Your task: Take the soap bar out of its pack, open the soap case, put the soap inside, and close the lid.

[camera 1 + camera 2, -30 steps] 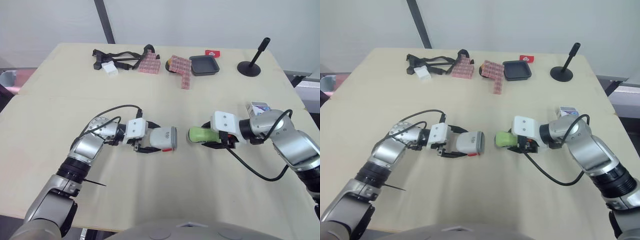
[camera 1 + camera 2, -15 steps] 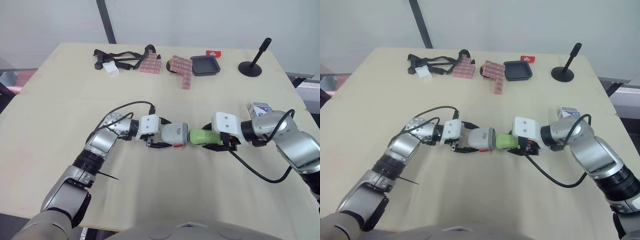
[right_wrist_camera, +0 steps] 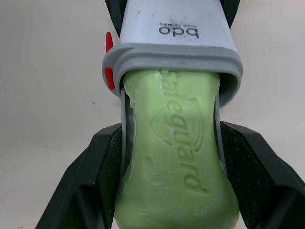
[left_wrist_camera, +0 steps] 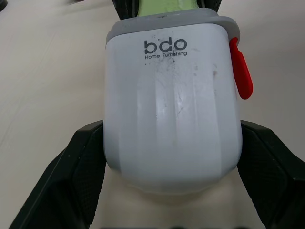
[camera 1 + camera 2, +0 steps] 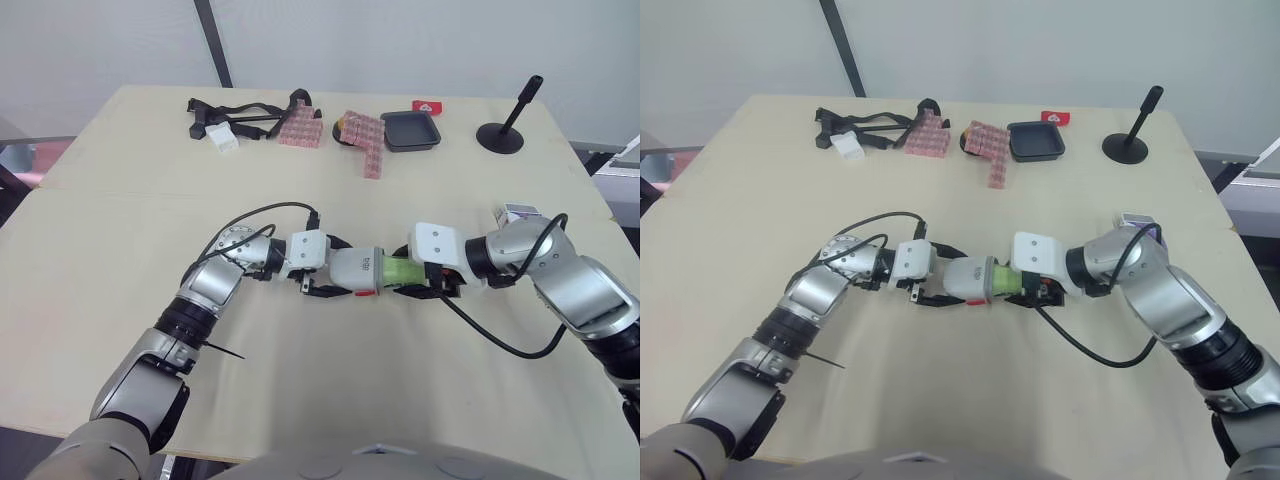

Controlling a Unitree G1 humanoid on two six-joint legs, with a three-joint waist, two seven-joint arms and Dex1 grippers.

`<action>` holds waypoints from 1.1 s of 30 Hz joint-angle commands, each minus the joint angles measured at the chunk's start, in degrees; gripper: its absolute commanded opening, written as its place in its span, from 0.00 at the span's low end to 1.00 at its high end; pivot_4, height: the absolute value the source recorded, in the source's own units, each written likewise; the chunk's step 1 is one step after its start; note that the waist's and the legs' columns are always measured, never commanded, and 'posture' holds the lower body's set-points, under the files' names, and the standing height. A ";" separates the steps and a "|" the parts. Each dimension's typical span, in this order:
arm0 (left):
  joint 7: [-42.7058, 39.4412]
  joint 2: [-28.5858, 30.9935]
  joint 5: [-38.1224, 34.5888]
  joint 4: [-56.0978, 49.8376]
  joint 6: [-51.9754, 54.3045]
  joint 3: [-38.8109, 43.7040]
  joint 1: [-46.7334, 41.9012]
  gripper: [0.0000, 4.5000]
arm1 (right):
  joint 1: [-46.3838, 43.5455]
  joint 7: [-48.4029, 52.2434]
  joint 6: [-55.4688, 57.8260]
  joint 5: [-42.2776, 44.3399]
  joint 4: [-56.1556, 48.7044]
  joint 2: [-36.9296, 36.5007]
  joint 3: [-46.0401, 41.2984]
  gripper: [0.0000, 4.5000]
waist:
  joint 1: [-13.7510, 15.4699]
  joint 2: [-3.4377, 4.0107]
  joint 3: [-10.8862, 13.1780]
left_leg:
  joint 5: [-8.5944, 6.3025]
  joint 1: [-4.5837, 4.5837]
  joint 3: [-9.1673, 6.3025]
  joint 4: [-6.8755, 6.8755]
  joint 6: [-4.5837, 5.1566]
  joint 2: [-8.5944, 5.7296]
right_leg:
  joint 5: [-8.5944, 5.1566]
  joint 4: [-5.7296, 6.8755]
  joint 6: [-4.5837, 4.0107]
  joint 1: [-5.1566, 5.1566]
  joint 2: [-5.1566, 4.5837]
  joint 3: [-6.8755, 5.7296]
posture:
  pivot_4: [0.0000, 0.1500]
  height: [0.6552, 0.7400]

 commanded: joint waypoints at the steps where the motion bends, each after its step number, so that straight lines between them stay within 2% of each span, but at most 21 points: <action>1: 1.15 -0.68 -0.31 -1.26 -0.14 0.40 -0.87 0.76 | -2.35 0.25 1.61 -0.52 -1.95 -0.42 0.50 0.57 | 0.00 0.00 0.00 | 0.00 0.00 0.00 0.00 0.00 0.00 | 0.00 0.01 0.00 0.00 0.00 0.00 | 1.00 1.00; 21: 2.39 -2.25 0.50 -0.63 0.54 -0.06 -1.54 0.76 | -5.44 -0.40 6.90 -0.57 -3.47 -0.26 2.16 0.57 | 0.04 0.00 0.00 | 0.00 0.00 0.00 0.02 0.00 0.00 | 0.00 0.03 0.00 0.00 0.00 0.01 | 1.00 1.00; 23: 2.43 -2.27 0.56 -0.37 0.40 -0.05 -1.65 0.76 | -5.57 -0.56 6.46 -0.50 -3.25 -0.03 1.96 0.80 | 0.02 0.00 0.00 | 0.00 0.00 0.00 0.02 0.00 0.00 | 0.00 0.03 0.00 0.00 0.00 0.01 | 1.00 1.00; 26: 2.55 -2.28 0.67 0.28 0.13 0.04 -1.89 0.76 | -5.87 -0.13 7.47 0.15 -3.59 -0.47 1.64 0.99 | 0.03 0.00 0.00 | 0.00 0.00 0.00 0.02 0.00 0.00 | 0.00 0.05 0.00 0.00 0.00 0.01 | 1.00 1.00; 33: 2.72 -2.20 0.59 0.50 0.03 0.05 -1.90 0.76 | -4.73 0.34 7.75 1.16 -4.37 -2.41 0.33 0.99 | 0.11 0.01 0.00 | 0.00 0.00 0.00 0.04 0.00 0.00 | 0.00 0.05 0.00 0.00 0.00 0.02 | 1.00 1.00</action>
